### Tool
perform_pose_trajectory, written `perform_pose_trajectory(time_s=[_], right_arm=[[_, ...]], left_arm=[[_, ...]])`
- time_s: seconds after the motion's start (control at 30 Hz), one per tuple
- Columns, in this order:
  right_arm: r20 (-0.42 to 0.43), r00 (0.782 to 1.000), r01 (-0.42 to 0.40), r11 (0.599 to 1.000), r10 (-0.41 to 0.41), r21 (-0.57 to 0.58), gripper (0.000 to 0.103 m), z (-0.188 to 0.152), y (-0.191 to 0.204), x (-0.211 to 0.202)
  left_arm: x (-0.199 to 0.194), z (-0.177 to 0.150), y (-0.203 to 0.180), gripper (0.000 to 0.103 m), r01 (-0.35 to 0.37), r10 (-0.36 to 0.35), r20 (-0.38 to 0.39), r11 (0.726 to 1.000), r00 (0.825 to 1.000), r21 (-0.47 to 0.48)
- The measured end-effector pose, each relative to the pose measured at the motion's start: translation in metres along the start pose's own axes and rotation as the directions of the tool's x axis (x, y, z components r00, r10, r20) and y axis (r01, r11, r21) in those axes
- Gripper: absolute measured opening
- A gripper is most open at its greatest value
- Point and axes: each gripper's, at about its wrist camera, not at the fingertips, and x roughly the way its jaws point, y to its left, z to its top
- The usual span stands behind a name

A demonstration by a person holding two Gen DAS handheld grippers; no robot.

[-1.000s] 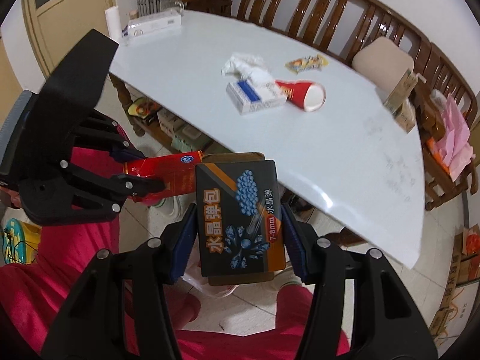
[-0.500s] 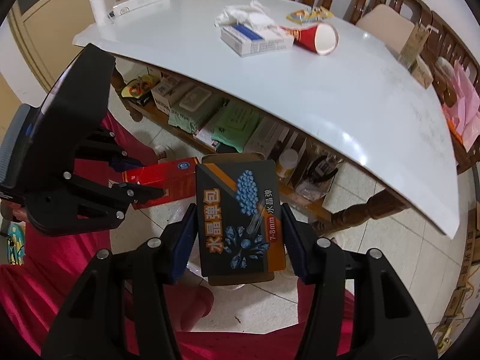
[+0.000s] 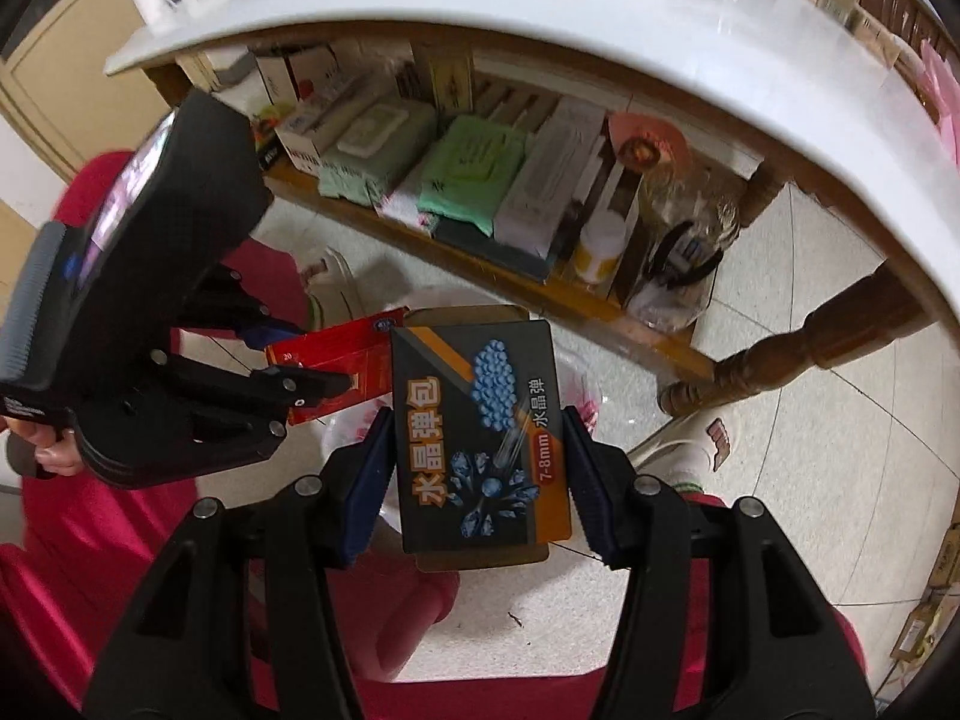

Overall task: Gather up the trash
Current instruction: 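Open the left tool over the bag while the right tool releases the black box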

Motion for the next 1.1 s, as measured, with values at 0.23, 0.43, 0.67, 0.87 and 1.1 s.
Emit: perform_pose_trajectory(time_s=[0.23,0.43,0.67,0.87,1.1], right_arm=[[-0.067,0.998,0.004,1.000,-0.002,0.028,0.054,-0.014,-0.004,0.049],[-0.126,0.992,-0.022,0.998,0.030,0.062,0.054,-0.019,-0.006,0.087],[-0.182,0.979,-0.066,0.988,0.091,0.136,0.054,-0.022,-0.011,0.120],[-0.215,0.972,-0.062,0.986,0.095,0.155,0.054,-0.024,-0.013,0.140],[-0.249,0.962,-0.072,0.984,0.112,0.164,0.054,-0.028,-0.012,0.158]], left_arm=[[0.038,0.008,0.004,0.022,0.023,-0.026,-0.061,0.999,0.998,-0.037],[0.068,0.015,0.018,0.022,0.041,-0.053,-0.128,0.995,0.990,-0.096],[0.100,0.017,0.034,0.022,0.071,-0.104,-0.194,0.982,0.975,-0.173],[0.118,0.023,0.042,0.022,0.078,-0.127,-0.226,0.974,0.966,-0.213],[0.130,0.027,0.047,0.022,0.082,-0.145,-0.248,0.965,0.958,-0.250]])
